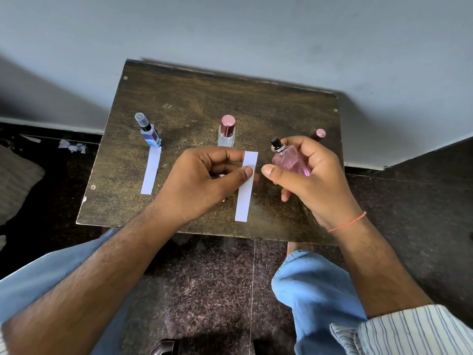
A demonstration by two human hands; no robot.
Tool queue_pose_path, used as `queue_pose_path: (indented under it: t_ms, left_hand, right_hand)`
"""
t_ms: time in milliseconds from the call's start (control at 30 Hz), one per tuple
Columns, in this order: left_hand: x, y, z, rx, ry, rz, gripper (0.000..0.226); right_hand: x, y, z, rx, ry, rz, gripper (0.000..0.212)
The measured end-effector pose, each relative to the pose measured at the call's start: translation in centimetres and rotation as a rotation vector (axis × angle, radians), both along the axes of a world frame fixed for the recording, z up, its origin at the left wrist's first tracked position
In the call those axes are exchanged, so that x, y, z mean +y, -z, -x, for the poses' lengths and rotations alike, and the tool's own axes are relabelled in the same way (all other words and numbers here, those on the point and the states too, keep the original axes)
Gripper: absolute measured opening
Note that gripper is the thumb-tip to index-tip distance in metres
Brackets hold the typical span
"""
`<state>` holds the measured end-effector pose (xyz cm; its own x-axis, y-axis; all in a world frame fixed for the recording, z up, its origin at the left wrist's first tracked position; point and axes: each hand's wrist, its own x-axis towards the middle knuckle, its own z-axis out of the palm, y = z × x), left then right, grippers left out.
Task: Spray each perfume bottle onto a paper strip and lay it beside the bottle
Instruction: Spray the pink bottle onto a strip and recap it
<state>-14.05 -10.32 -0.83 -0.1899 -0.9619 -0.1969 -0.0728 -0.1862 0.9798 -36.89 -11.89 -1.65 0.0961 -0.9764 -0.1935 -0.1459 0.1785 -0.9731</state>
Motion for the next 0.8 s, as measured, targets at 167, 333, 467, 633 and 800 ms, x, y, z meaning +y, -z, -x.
queue_pose_path:
  t_ms: [167,333,467,633,800]
  left_hand:
    - [-0.08,0.14,-0.09,-0.017,0.008,-0.007,0.019]
    - [0.07,-0.31,0.24,0.001,0.019,-0.001,0.02]
    - [0.08,-0.25,0.27,-0.027,0.015,-0.004,0.022]
    - [0.07,-0.25,0.38,-0.023,0.01,-0.006,0.021]
    - [0.1,-0.18,0.36,-0.013,0.015,-0.014,0.02]
  right_hand:
    - [0.2,-0.19,-0.26,0.189,0.008,0.081,0.047]
    - [0.49,-0.09,-0.15,0.593,0.066,0.428,0.047]
    - [0.52,-0.67,-0.42,0.576,0.015,0.55,0.041]
    - [0.42,-0.31,-0.18,0.653,-0.085,0.614,0.047]
    - [0.39,-0.28,-0.52,0.635,-0.016,0.595,0.034]
